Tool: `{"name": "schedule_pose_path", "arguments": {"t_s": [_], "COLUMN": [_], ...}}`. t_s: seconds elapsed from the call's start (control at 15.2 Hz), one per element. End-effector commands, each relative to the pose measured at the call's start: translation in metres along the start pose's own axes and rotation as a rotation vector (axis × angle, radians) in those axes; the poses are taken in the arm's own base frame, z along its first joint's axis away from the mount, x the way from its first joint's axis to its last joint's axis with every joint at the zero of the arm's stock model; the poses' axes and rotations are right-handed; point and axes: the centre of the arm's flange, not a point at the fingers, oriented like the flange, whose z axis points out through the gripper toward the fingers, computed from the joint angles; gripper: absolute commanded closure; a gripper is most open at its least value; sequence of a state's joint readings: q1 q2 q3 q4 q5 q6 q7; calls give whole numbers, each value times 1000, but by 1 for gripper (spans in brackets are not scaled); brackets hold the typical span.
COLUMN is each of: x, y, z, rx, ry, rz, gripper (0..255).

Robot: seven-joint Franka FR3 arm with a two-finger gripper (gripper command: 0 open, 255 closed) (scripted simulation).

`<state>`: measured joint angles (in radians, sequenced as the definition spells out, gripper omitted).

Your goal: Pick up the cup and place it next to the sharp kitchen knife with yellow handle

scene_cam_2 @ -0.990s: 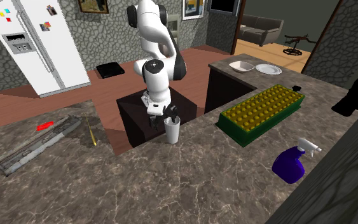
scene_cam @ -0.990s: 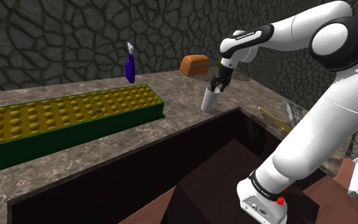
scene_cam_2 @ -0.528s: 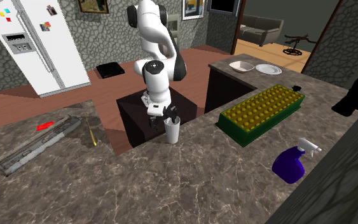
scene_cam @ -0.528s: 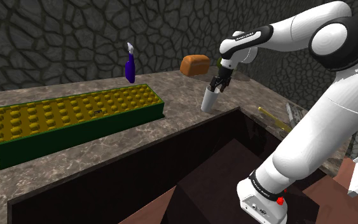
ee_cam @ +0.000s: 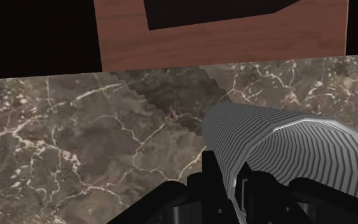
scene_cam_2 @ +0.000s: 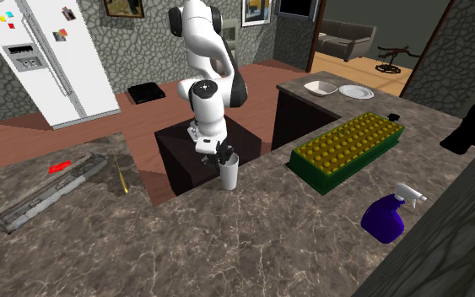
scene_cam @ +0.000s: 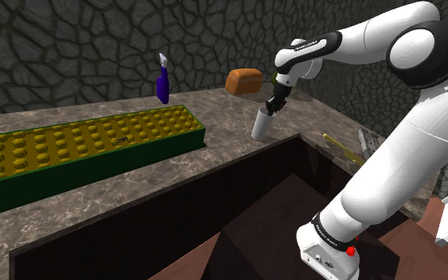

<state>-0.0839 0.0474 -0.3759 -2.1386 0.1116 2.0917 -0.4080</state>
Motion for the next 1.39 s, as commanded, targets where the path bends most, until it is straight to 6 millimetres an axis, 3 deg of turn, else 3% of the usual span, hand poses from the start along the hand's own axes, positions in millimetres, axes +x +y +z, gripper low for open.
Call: {"name": "schedule_pose_path", "arguments": {"t_s": [0.0,0.13,1.32], "x": [0,0,-5], "y": [0,0,-10], "z": [0,0,-94], "rx": [0,0,0], "ry": [0,0,0], "rz": [0,0,0], "gripper": [255,255,255]}}
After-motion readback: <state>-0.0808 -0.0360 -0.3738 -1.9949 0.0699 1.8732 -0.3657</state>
